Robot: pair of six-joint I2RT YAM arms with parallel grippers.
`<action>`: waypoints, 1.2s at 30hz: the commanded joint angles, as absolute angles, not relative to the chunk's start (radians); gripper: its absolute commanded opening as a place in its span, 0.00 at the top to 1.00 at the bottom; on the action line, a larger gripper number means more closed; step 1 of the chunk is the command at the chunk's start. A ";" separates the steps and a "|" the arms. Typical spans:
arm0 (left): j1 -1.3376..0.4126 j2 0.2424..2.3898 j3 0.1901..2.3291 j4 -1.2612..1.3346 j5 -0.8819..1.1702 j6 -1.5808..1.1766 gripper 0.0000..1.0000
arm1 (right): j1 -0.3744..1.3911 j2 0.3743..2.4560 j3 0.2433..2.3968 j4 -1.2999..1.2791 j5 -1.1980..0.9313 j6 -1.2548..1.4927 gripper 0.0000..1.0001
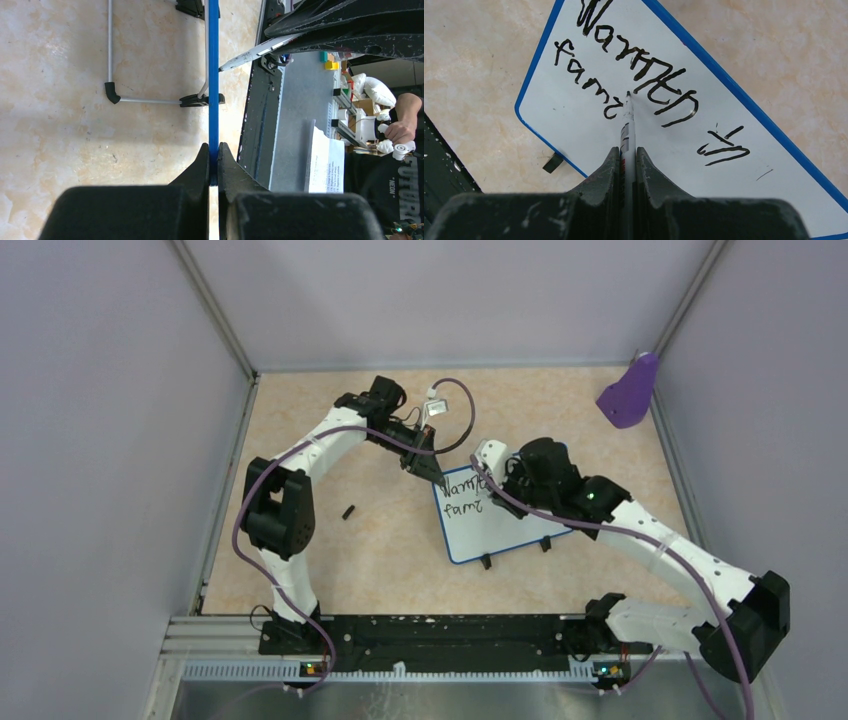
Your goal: Write a sentence on the whiteboard
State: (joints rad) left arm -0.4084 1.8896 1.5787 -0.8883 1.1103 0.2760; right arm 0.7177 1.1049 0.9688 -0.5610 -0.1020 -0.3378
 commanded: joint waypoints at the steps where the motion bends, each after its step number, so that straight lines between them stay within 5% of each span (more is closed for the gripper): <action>1: -0.405 1.897 1.606 -0.885 1.097 0.301 1.00 | 0.719 1.108 0.944 -0.518 -0.105 -0.336 1.00; 36: -0.405 1.901 1.605 -0.882 1.096 0.301 1.00 | 0.699 1.075 0.937 -0.564 -0.065 -0.325 1.00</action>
